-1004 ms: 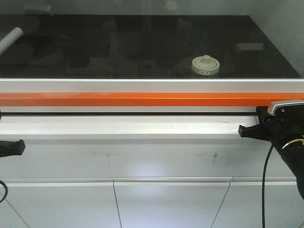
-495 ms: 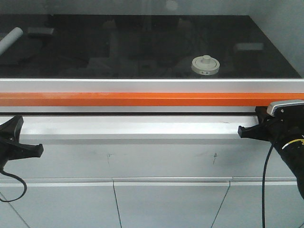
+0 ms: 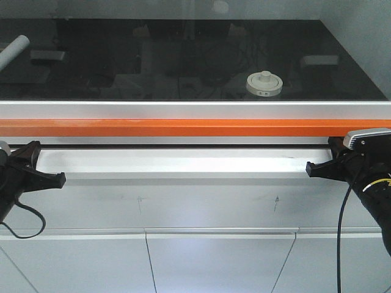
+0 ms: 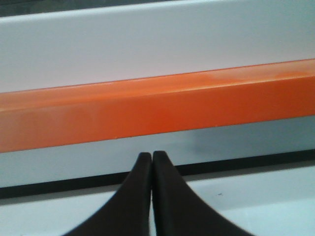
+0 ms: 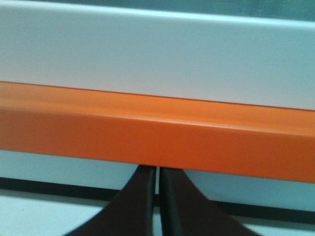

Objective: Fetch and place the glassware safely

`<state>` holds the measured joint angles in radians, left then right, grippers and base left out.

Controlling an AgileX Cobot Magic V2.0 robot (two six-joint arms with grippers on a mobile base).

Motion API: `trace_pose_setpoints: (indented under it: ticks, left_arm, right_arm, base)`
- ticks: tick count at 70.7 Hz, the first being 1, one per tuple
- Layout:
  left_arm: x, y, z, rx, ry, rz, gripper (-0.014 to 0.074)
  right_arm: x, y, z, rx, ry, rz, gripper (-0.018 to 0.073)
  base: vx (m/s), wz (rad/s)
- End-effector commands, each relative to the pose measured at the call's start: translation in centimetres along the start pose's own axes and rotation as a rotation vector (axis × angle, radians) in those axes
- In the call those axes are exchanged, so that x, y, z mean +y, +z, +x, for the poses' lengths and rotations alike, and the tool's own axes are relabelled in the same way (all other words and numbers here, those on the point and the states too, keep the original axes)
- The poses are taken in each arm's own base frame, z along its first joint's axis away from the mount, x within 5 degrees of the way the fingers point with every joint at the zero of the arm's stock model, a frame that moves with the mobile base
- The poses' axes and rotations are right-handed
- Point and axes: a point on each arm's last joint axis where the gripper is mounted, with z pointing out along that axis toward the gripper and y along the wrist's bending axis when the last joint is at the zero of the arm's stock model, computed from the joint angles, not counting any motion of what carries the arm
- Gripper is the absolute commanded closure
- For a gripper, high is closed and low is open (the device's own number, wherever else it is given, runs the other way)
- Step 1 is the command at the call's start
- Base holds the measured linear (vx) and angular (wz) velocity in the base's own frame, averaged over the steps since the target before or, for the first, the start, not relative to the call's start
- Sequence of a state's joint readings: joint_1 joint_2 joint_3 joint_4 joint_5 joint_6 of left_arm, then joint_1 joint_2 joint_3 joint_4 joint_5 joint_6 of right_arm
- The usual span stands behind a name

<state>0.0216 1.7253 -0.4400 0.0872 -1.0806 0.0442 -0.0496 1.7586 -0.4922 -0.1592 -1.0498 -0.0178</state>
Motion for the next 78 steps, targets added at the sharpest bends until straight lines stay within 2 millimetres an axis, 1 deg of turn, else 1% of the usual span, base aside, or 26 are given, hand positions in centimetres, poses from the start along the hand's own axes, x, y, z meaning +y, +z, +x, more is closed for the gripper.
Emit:
trace_pose_setpoints:
  ticks: [1, 12, 24, 36, 63, 78]
  left_arm:
    - [0.3, 0.7, -2.0, -0.122, -0.007, -0.019, 0.0603]
    - [0.5, 1.2, -2.8, -0.167, -0.012, -0.024, 0.0603]
    - [0.7, 1.4, -3.2, -0.180, -0.018, -0.038, 0.0603]
    - [0.9, 1.4, -3.3, -0.190, -0.035, -0.069, 0.0603]
    - [1.0, 1.3, -3.6, -0.213, -0.034, -0.069, 0.0603]
    - [1.0, 0.8, -4.8, -0.250, -0.032, -0.071, 0.0603]
  right_arm:
    - [-0.3, 0.1, -2.6, -0.167, -0.012, 0.003, 0.0560]
    - [-0.3, 0.1, -2.6, -0.167, -0.012, 0.003, 0.0560]
    - [-0.3, 0.1, -2.6, -0.166, -0.012, 0.003, 0.0560]
    - [-0.3, 0.1, -2.6, -0.166, -0.013, 0.003, 0.0560]
    - [-0.3, 0.1, -2.8, -0.180, -0.013, 0.004, 0.0560]
    - [-0.3, 0.0, -3.5, -0.203, -0.013, 0.006, 0.0560]
  base:
    - [0.00, 0.00]
    - [0.00, 0.00]
    - [0.00, 0.00]
    - [0.00, 0.00]
    - [0.00, 0.00]
    - [0.00, 0.00]
